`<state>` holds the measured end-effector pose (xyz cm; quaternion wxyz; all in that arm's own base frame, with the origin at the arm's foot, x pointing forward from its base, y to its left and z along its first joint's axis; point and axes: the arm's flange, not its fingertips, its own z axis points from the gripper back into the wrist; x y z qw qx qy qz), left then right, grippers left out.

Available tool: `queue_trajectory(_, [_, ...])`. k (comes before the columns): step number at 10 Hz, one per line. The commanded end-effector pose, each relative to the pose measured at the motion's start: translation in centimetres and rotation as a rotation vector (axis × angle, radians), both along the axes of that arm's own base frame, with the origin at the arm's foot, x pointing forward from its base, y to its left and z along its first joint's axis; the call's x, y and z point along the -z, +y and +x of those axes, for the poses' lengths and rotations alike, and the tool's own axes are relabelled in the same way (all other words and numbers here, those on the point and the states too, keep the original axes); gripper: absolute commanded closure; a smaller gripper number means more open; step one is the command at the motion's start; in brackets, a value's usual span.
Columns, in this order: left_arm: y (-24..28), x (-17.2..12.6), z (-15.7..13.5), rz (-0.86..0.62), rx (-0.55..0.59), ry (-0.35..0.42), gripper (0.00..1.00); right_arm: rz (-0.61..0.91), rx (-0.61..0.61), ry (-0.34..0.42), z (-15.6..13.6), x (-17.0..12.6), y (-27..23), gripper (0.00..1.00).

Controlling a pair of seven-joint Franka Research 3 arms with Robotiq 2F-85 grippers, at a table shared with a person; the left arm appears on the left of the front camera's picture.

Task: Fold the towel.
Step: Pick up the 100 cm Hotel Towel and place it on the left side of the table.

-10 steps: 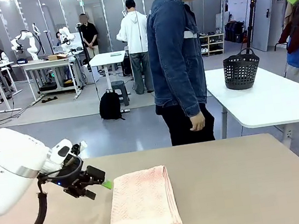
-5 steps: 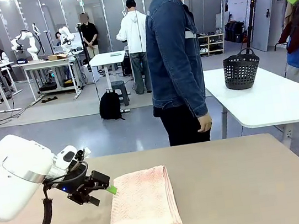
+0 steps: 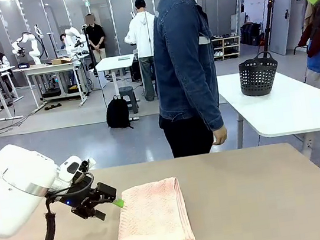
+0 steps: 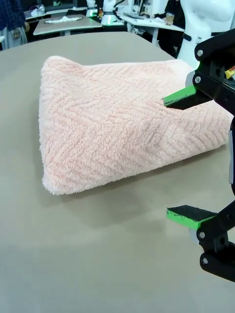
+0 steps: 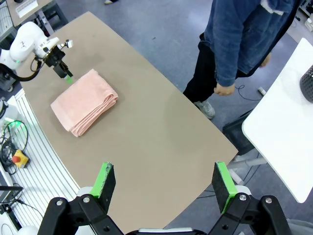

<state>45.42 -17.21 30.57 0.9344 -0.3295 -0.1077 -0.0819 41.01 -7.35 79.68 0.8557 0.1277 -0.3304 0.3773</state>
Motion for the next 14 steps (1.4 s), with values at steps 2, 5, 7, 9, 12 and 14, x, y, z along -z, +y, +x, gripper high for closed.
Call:
queue_trajectory(2, [-0.8, 3.0, 0.0, -0.018, -0.081, -0.012, 0.0, -0.006, -0.004, 0.006, -0.1, -0.1, 0.0, 0.0])
queue_trajectory(5, [-2.0, 4.5, -0.8, -0.132, -0.051, 0.039, 0.0, -0.006, -0.004, 0.006, -0.1, -0.1, 0.0, 0.0])
queue_trajectory(7, [-2.8, 5.2, -1.7, -0.113, -0.065, 0.036, 0.0, -0.006, -0.004, 0.006, -0.1, -0.1, 0.0, 0.0])
queue_trajectory(9, [-3.2, 5.3, -2.2, -0.163, -0.072, 0.063, 0.0, -0.006, -0.004, 0.006, -0.1, -0.1, 0.0, 0.0])
queue_trajectory(12, [-4.6, 4.3, -2.8, -0.275, -0.075, 0.061, 0.0, -0.006, -0.004, 0.006, -0.1, -0.1, 0.0, 0.0])
queue_trajectory(14, [-5.5, 3.8, -2.7, -0.268, -0.075, 0.057, 0.6, -0.006, -0.004, 0.006, -0.1, -0.1, 0.0, 0.0])
